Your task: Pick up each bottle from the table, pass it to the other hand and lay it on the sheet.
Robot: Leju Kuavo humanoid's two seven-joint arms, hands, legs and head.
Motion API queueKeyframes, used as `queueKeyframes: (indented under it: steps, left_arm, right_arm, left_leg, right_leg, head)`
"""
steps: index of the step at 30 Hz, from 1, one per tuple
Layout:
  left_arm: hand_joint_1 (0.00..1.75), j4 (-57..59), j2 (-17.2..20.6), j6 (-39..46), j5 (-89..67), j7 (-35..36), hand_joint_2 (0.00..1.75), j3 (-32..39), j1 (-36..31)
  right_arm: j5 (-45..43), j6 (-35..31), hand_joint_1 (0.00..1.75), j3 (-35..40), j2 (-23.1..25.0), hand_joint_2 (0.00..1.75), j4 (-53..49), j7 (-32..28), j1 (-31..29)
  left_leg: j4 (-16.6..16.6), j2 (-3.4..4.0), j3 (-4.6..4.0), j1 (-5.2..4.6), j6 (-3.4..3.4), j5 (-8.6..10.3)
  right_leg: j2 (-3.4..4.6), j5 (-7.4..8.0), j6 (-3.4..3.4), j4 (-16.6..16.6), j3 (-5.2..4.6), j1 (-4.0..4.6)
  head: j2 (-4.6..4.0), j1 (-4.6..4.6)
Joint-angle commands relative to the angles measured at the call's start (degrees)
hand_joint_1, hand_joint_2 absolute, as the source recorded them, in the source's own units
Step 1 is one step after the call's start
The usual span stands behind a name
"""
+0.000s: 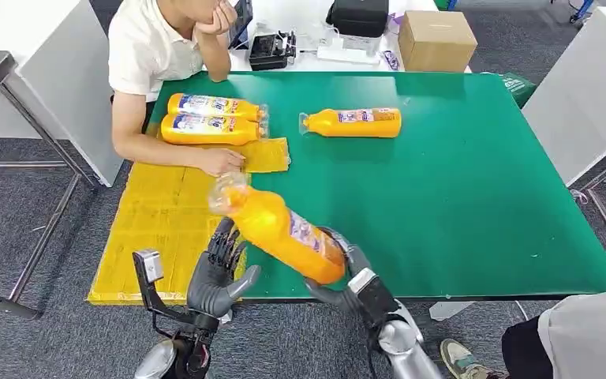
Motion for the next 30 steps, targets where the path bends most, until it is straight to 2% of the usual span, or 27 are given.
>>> queueKeyframes:
  steps: [1,6,9,11,15,17,18,26,30]
  left_arm:
    - [0.0,0.58,2.77,-0.58,-0.22,-0.2,1.75,-2.61,-1.27]
    - [0.0,0.58,2.77,-0.58,-0.22,-0.2,1.75,-2.61,-1.27]
    - [0.0,0.58,2.77,-0.58,-0.22,-0.2,1.75,-2.61,-1.27]
    - [0.0,0.58,2.77,-0.58,-0.22,-0.2,1.75,-2.61,-1.27]
    - [0.0,0.58,2.77,-0.58,-0.22,-0.2,1.75,-2.61,-1.27]
    - [0.0,0.58,2.77,-0.58,-0.22,-0.2,1.75,-2.61,-1.27]
    - [0.0,0.58,2.77,-0.58,-0.22,-0.2,1.75,-2.61,-1.27]
    - [0.0,0.58,2.77,-0.58,-0.22,-0.2,1.75,-2.61,-1.27]
    - [0.0,-0.17,3.28,-2.29,-0.19,-0.45,1.75,-3.36,-1.98]
  right_arm:
    - [-0.02,0.1,1.75,4.99,-0.56,1.75,0.89,0.77,-2.36]
    - [-0.02,0.1,1.75,4.99,-0.56,1.75,0.89,0.77,-2.36]
    - [-0.02,0.1,1.75,4.99,-0.56,1.75,0.89,0.77,-2.36]
    - [-0.02,0.1,1.75,4.99,-0.56,1.75,0.89,0.77,-2.36]
    - [-0.02,0.1,1.75,4.99,-0.56,1.75,0.89,0.77,-2.36]
    - [-0.02,0.1,1.75,4.99,-0.56,1.75,0.89,0.77,-2.36]
    - [-0.02,0.1,1.75,4.99,-0.56,1.75,0.89,0.77,-2.36]
    - [-0.02,0.1,1.75,4.99,-0.56,1.75,0.89,0.77,-2.36]
    - [1.13,0.58,1.75,7.7,-0.74,1.75,3.96,1.68,-4.32]
  left_leg:
    - [-0.06,0.13,0.25,-0.04,-0.02,-0.08]
    - [-0.09,0.15,0.43,-0.06,-0.03,-0.15]
    - [-0.04,0.07,0.16,-0.02,-0.02,-0.06]
    - [-0.08,0.11,0.39,-0.06,-0.02,-0.13]
    - [-0.05,0.07,0.2,-0.04,-0.01,-0.06]
    - [-0.09,0.12,0.44,-0.06,-0.02,-0.14]
    - [-0.04,0.09,0.19,-0.03,-0.02,-0.07]
    - [-0.04,0.07,0.16,-0.02,-0.02,-0.06]
    - [-0.07,0.13,0.34,-0.05,-0.02,-0.11]
  right_leg:
    - [0.05,-0.06,-0.04,-0.02,0.18,-0.02]
    - [0.03,-0.13,-0.06,-0.03,0.36,-0.03]
    - [-0.01,-0.04,-0.02,-0.02,0.13,-0.01]
    - [-0.01,-0.12,-0.04,-0.03,0.34,-0.03]
    - [-0.02,-0.05,-0.03,-0.02,0.16,-0.02]
    - [-0.01,-0.13,-0.05,-0.04,0.38,-0.04]
    - [0.01,-0.05,-0.03,-0.02,0.15,-0.02]
    - [0.0,-0.05,-0.03,-0.02,0.13,-0.01]
    - [0.02,-0.08,-0.04,-0.03,0.28,-0.02]
  head:
    - [0.0,-0.02]
    - [0.0,0.0]
    - [0.0,0.0]
    - [0.0,0.0]
    - [0.0,0.0]
    - [0.0,0.0]
    - [0.0,0.0]
    - [0.0,0.0]
    - [0.0,0.0]
